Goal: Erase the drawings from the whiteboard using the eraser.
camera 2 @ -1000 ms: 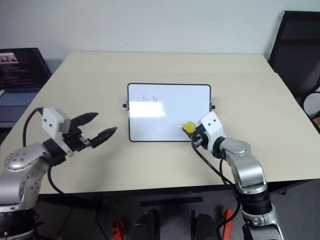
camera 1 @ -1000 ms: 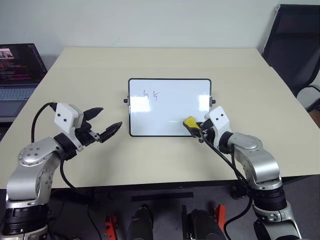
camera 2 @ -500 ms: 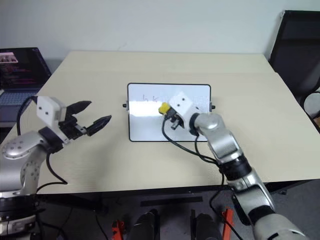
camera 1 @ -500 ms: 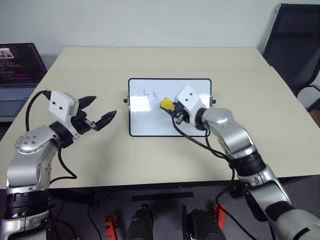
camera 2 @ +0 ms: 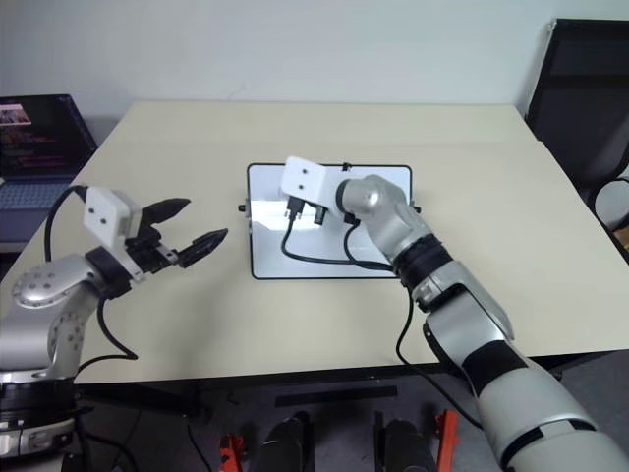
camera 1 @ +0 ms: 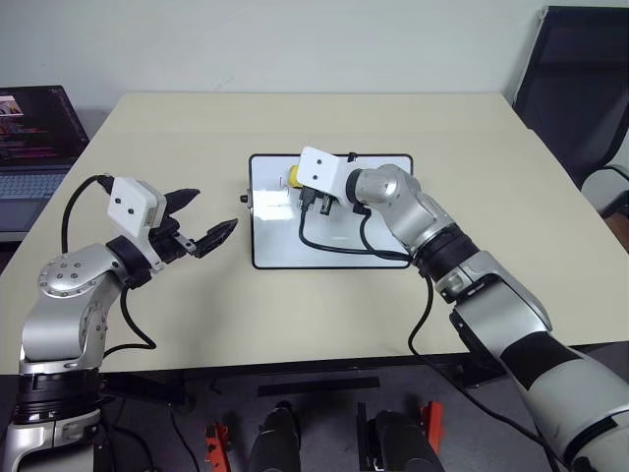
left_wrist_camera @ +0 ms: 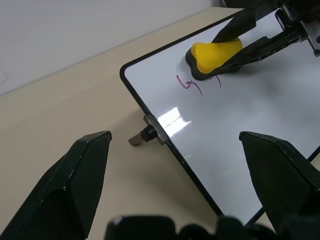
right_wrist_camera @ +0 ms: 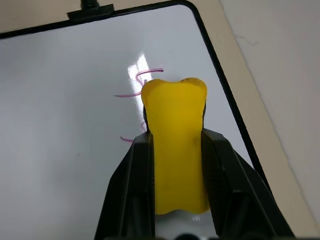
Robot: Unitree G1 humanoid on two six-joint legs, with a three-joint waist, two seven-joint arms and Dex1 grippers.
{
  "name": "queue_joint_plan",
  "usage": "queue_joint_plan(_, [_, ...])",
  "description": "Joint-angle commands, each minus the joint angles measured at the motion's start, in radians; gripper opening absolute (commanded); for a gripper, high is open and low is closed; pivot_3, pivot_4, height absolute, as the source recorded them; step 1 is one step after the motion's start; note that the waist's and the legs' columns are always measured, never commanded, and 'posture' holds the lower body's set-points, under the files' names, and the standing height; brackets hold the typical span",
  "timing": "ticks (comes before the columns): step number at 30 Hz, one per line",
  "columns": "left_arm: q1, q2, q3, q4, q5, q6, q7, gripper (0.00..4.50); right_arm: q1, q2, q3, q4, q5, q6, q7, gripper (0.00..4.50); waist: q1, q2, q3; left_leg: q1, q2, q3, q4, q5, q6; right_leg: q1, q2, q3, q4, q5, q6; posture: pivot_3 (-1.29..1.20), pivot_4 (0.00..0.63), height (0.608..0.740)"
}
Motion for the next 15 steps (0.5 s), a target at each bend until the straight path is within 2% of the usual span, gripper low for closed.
queue_joint_plan(1, [-0.004, 0.007, 0.012, -0.028, 0.004, -0.023, -0.001, 4.5, -0.027, -0.004, 0.021, 0.052, -0.045, -0.036, 0.044, 0.97, 0.0, 0.0, 0.0, 0.0, 0.0, 0.0, 0.0, 0.0, 0.0, 0.0, 0.0, 0.0, 0.0, 0.0, 0.0, 0.0, 0.15, 0.74])
queue_joint_plan(6, [-0.004, 0.005, 0.007, -0.027, 0.004, -0.028, -0.002, 4.5, -0.099, 0.011, -0.009, 0.153, -0.082, -0.093, -0.109, 0.97, 0.0, 0.0, 0.0, 0.0, 0.0, 0.0, 0.001, 0.0, 0.0, 0.0, 0.0, 0.0, 0.001, 0.001, -0.001, 0.0, 0.15, 0.74])
queue_joint_plan(12, [-0.007, 0.004, 0.003, -0.024, 0.003, -0.03, -0.003, 4.5, -0.023, -0.014, 0.043, 0.117, -0.089, -0.098, 0.11, 0.97, 0.004, 0.0, 0.0, 0.0, 0.0, -0.001, 0.001, 0.0, 0.0, 0.001, 0.0, 0.0, 0.0, 0.001, 0.0, 0.0, 0.15, 0.74])
queue_joint_plan(15, [-0.007, 0.003, -0.001, -0.023, 0.004, -0.032, -0.005, 4.5, -0.028, -0.013, 0.028, 0.107, -0.097, -0.104, 0.086, 0.97, 0.003, 0.0, 0.0, 0.001, 0.0, -0.001, 0.001, 0.0, 0.0, 0.001, 0.0, 0.0, 0.001, 0.001, 0.0, 0.0, 0.15, 0.74])
